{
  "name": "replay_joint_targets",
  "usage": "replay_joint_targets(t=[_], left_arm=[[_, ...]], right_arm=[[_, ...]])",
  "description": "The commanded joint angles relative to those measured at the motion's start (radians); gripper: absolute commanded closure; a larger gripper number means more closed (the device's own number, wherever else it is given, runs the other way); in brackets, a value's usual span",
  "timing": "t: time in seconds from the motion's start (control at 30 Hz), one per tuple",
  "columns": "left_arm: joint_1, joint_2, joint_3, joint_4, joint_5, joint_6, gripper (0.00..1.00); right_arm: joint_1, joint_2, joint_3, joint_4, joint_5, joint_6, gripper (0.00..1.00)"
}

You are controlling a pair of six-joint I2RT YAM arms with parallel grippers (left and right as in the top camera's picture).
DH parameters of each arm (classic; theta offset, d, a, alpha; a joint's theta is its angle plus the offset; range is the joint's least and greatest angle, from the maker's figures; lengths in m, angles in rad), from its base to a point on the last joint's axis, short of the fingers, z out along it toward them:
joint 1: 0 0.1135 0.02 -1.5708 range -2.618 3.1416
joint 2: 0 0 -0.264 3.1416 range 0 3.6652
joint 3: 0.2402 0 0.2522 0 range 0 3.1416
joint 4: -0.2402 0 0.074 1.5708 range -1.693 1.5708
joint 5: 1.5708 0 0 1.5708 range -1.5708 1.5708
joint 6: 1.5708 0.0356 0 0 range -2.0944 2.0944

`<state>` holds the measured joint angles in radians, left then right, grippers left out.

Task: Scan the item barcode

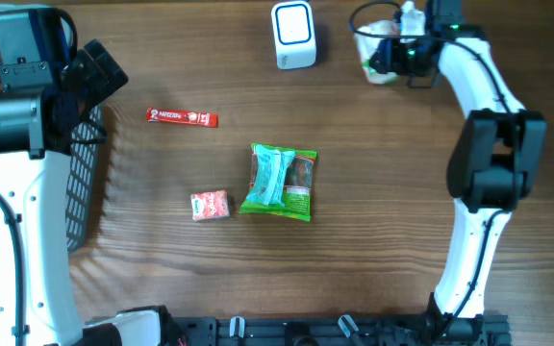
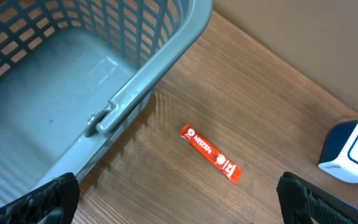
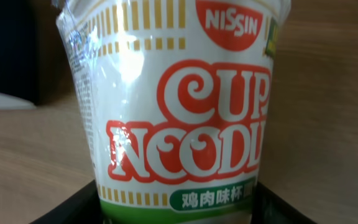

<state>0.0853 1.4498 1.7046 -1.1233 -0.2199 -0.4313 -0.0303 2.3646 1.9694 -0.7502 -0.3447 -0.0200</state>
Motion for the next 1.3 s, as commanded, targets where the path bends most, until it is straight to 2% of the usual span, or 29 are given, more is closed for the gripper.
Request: replay_joint_targets(t=[0.0, 0.13, 0.2, 0.23, 0.3, 0.37, 0.5, 0.57, 0.67, 0.77, 0.83, 0.93, 1.0, 1.03, 1.1, 1.13, 1.17, 1.23, 1.27], left_arm=[[0.005, -0.003, 0.011, 0.001, -0.009, 0.008, 0.00], [0.005, -0.003, 0.011, 0.001, -0.009, 0.008, 0.00], [0.005, -0.003, 0.011, 0.001, -0.009, 0.008, 0.00], [0.005, -0.003, 0.011, 0.001, -0.010, 0.008, 0.00], [0.005, -0.003, 0.011, 0.001, -0.009, 0.008, 0.00], [0.005, -0.003, 0.011, 0.001, -0.010, 0.008, 0.00], [0.005, -0.003, 0.011, 0.001, -0.009, 0.008, 0.00], [0.005, -0.003, 0.011, 0.001, -0.009, 0.008, 0.00], [0.005, -0.003, 0.011, 0.001, -0.009, 0.008, 0.00], [0.005, -0.003, 0.011, 0.001, -0.009, 0.008, 0.00], [0.005, -0.003, 0.011, 0.001, -0.009, 0.008, 0.00], [0.005, -0.003, 0.011, 0.001, -0.009, 0.008, 0.00], [0.005, -0.003, 0.011, 0.001, -0.009, 0.008, 0.00], [0.005, -0.003, 0.011, 0.001, -0.009, 0.008, 0.00], [0.005, -0.003, 0.011, 0.001, -0.009, 0.008, 0.00], [0.005, -0.003, 0.011, 0.001, -0.009, 0.008, 0.00], [0.005, -0.003, 0.011, 0.001, -0.010, 0.008, 0.00], [0.005, -0.003, 0.011, 0.001, -0.010, 0.008, 0.00], [0.005, -0.003, 0.011, 0.001, -0.009, 0.008, 0.00]], right_arm=[[-0.081, -0.109, 0.000, -0.134, 0.071, -0.034, 0.40], [-0.204, -0.117, 0.000, -0.416, 0.128, -0.113, 0.39], [-0.249, -0.117, 0.000, -0.526, 0.177, -0.119, 0.35], [-0.266, -0.117, 0.000, -0.554, 0.211, -0.108, 0.32], [-0.275, -0.117, 0.000, -0.571, 0.218, -0.108, 0.12], [-0.275, -0.117, 0.006, -0.560, 0.218, -0.108, 0.03], [-0.272, -0.174, 0.119, -0.595, 0.218, -0.055, 0.00], [-0.256, -0.282, 0.179, -0.606, 0.198, -0.041, 0.00], [-0.180, -0.449, 0.179, -0.661, 0.050, -0.061, 0.00], [-0.013, -0.530, 0.178, -0.772, -0.021, -0.050, 0.00], [0.122, -0.530, 0.153, -0.810, -0.020, 0.025, 0.00], [0.289, -0.530, 0.041, -0.770, -0.001, 0.114, 0.02], [0.413, -0.530, -0.095, -0.676, 0.065, 0.228, 0.12], [0.467, -0.529, -0.167, -0.604, 0.067, 0.262, 0.22], [0.564, -0.528, -0.317, -0.450, 0.067, 0.312, 0.60], [0.596, -0.528, -0.382, -0.373, 0.068, 0.338, 0.64], [0.621, -0.528, -0.437, -0.302, 0.082, 0.369, 0.62], [0.650, -0.526, -0.541, -0.167, 0.158, 0.444, 0.41], [0.657, -0.524, -0.585, -0.097, 0.164, 0.451, 0.35]])
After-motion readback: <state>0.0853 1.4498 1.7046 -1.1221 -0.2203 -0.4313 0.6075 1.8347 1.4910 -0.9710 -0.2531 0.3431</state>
